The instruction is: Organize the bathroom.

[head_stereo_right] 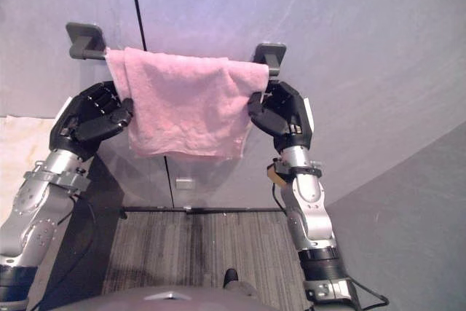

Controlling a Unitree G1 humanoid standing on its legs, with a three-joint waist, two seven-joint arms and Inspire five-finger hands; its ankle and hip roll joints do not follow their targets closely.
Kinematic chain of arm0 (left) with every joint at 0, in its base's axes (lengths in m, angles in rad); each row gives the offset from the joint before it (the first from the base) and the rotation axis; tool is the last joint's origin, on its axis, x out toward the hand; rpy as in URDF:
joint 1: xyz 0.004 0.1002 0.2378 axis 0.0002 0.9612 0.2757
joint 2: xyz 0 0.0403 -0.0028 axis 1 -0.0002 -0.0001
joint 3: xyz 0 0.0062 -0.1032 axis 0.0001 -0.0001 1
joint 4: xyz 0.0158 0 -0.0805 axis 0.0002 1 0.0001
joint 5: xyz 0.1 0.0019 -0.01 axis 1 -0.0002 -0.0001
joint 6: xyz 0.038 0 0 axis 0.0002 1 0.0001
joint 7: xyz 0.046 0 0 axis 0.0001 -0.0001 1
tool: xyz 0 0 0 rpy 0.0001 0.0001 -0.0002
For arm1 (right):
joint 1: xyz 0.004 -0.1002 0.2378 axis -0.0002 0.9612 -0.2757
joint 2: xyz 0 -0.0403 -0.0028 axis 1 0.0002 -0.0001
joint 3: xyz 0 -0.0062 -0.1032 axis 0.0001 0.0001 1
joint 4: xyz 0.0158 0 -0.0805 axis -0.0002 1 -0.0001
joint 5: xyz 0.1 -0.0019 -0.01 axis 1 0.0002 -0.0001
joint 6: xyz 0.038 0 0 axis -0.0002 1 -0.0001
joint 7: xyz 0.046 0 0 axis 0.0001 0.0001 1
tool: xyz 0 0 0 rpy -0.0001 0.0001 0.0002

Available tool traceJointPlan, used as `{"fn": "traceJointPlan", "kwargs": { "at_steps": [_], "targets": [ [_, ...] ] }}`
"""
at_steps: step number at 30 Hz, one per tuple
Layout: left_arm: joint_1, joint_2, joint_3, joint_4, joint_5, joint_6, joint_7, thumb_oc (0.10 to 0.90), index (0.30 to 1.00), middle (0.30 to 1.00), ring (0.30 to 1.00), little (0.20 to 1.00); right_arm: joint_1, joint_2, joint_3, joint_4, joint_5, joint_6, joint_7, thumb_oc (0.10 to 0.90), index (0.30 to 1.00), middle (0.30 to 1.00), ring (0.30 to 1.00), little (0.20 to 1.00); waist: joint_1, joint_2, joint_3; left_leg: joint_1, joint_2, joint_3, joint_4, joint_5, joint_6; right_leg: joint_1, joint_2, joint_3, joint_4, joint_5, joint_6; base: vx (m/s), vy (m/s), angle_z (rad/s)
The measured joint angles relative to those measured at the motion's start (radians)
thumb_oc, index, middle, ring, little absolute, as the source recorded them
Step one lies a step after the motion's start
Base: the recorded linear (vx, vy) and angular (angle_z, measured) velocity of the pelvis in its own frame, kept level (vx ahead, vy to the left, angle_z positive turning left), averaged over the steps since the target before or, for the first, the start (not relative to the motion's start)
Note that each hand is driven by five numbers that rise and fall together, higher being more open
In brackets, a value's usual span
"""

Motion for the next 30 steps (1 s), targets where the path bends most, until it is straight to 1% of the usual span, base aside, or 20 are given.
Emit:
{"fn": "traceJointPlan", "kwargs": {
  "at_steps": [2, 5, 12, 14, 18, 20, 23, 25, 26, 30],
  "targets": [
    [-0.009, 0.006, 0.000, 0.000, 0.001, 0.000, 0.020, 0.400, 0.300, 0.300, 0.300, 0.300, 0.000, 0.000, 0.006, 0.000, 0.000, 0.000, 0.001, 0.400, 0.300, 0.300, 0.300, 0.300, -0.008, 0.000, 0.000, 0.004, 0.000, 0.001, 0.000, -0.001, 0.001, 0.003, 0.000, 0.000, 0.000, 0.000, 0.000, 0.00, 0.000, 0.00],
    [-0.034, 0.016, 0.000, 0.000, 0.003, 0.000, 0.039, 0.400, 0.300, 0.300, 0.300, 0.300, 0.000, 0.000, 0.007, 0.000, 0.000, 0.000, 0.005, 0.400, 0.300, 0.300, 0.300, 0.300, -0.010, 0.002, -0.002, 0.005, 0.000, 0.004, 0.000, -0.001, 0.001, 0.003, 0.001, 0.001, 0.000, 0.000, 0.000, 0.00, 0.000, 0.00],
    [-0.033, 0.017, 0.000, 0.001, 0.012, 0.000, 0.060, 0.400, 0.300, 0.300, 0.300, 0.300, 0.000, 0.000, 0.007, 0.003, 0.000, 0.000, 0.011, 0.400, 0.300, 0.300, 0.300, 0.300, -0.010, 0.003, -0.006, 0.006, 0.000, 0.006, 0.000, -0.002, 0.000, 0.004, 0.001, 0.001, 0.000, 0.000, 0.000, 0.00, 0.000, 0.00],
    [-0.031, 0.016, 0.001, 0.001, 0.038, -0.001, 0.071, 0.400, 0.300, 0.300, 0.300, 0.300, 0.000, 0.000, 0.007, 0.007, 0.000, 0.000, 0.010, 0.400, 0.300, 0.300, 0.300, 0.300, -0.009, 0.004, -0.009, 0.006, 0.000, 0.006, 0.001, -0.002, 0.000, 0.004, 0.001, 0.001, 0.000, 0.000, 0.000, 0.00, 0.000, 0.00],
    [-0.019, 0.011, 0.011, 0.022, 0.042, -0.005, 0.081, 0.400, 0.300, 0.300, 0.300, 0.300, 0.000, 0.000, 0.007, 0.023, 0.000, 0.000, 0.009, 0.400, 0.300, 0.300, 0.300, 0.300, -0.009, 0.006, -0.027, 0.006, 0.000, 0.006, 0.000, -0.003, 0.000, 0.004, 0.001, 0.001, 0.000, 0.000, 0.000, 0.00, 0.000, 0.00],
    [0.007, -0.019, 0.055, 0.026, 0.042, -0.023, 0.082, 0.400, 0.300, 0.300, 0.300, 0.300, 0.003, 0.000, 0.005, 0.024, -0.009, 0.001, 0.009, 0.400, 0.300, 0.300, 0.300, 0.300, -0.009, 0.007, -0.031, 0.007, 0.000, 0.006, 0.000, -0.004, 0.000, 0.004, 0.001, 0.001, 0.000, 0.000, 0.000, 0.00, 0.000, 0.00],
    [0.018, -0.036, 0.076, 0.027, 0.042, -0.034, 0.095, 0.400, 0.300, 0.300, 0.300, 0.300, 0.004, 0.000, 0.000, 0.025, -0.011, 0.002, 0.009, 0.400, 0.300, 0.300, 0.300, 0.300, -0.005, 0.007, -0.031, 0.007, 0.000, 0.005, 0.000, -0.004, 0.000, 0.005, 0.001, 0.000, 0.000, 0.000, 0.000, 0.00, 0.000, 0.00],
    [0.020, -0.050, 0.077, 0.030, 0.041, -0.037, 0.100, 0.400, 0.300, 0.300, 0.300, 0.300, 0.005, 0.000, -0.001, 0.025, -0.010, 0.002, 0.009, 0.400, 0.300, 0.300, 0.300, 0.300, -0.003, 0.007, -0.031, 0.007, 0.000, 0.004, 0.000, -0.004, 0.000, 0.006, 0.001, 0.000, 0.000, 0.000, 0.000, 0.00, 0.000, 0.00],
    [0.020, -0.076, 0.077, 0.034, 0.041, -0.047, 0.098, 0.400, 0.300, 0.300, 0.300, 0.300, 0.007, 0.000, -0.005, 0.025, -0.010, 0.002, 0.011, 0.400, 0.300, 0.300, 0.300, 0.300, -0.001, 0.007, -0.033, 0.007, 0.000, 0.004, 0.000, -0.004, 0.000, 0.006, 0.001, 0.000, 0.000, 0.000, 0.000, 0.00, 0.000, 0.00],
    [0.020, -0.115, 0.074, 0.039, 0.036, -0.050, 0.099, 0.400, 0.300, 0.300, 0.300, 0.300, 0.009, 0.001, -0.004, 0.028, -0.008, 0.003, 0.012, 0.400, 0.300, 0.300, 0.300, 0.300, -0.001, 0.009, -0.038, 0.007, 0.001, 0.004, 0.000, -0.004, 0.000, 0.006, 0.001, -0.001, 0.000, 0.000, 0.000, 0.00, 0.000, 0.00]
  ]
}}
